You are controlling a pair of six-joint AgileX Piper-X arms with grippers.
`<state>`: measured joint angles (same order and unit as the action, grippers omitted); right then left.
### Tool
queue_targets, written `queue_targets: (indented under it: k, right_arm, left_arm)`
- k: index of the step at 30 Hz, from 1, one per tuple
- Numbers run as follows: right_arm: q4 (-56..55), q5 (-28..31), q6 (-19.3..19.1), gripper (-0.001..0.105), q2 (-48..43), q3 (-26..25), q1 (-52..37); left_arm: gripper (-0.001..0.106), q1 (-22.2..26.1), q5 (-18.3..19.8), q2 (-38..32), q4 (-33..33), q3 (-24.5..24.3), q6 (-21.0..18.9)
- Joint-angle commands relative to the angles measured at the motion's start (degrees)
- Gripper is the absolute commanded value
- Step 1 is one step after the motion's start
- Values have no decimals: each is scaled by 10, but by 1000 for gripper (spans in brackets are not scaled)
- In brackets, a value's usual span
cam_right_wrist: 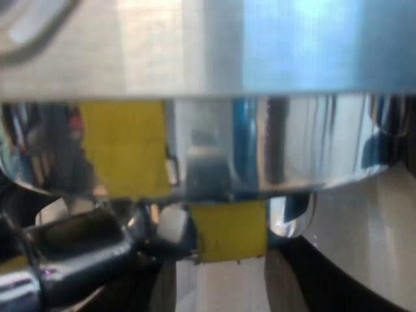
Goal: Put the handle in the coffee machine
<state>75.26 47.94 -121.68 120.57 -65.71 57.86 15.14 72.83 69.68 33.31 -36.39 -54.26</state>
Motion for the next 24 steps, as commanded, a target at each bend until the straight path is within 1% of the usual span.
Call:
queue_targets:
  k: [1, 3, 6, 10, 18, 24]
  right_arm:
    - [46, -7, -7, 35, -13, -9, -5]
    - [46, -7, -7, 35, -13, -9, -5]
    - [46, -7, -7, 35, -13, -9, -5]
    - [46, -7, -7, 35, -13, -9, -5]
    - [41, -7, -7, 35, -13, -9, -5]
    - [33, -7, -7, 35, -13, -9, -5]
  left_arm:
    - [1, -40, 12, -4, 17, -4, 14]
    - [1, -47, 13, -6, 17, -4, 14]
    - [1, -50, 13, -8, 29, -5, 14]
    - [1, -50, 13, -16, 30, -5, 14]
    - [1, -50, 17, -29, 60, -5, 19]
    - [1, -50, 17, -29, 59, -5, 23]
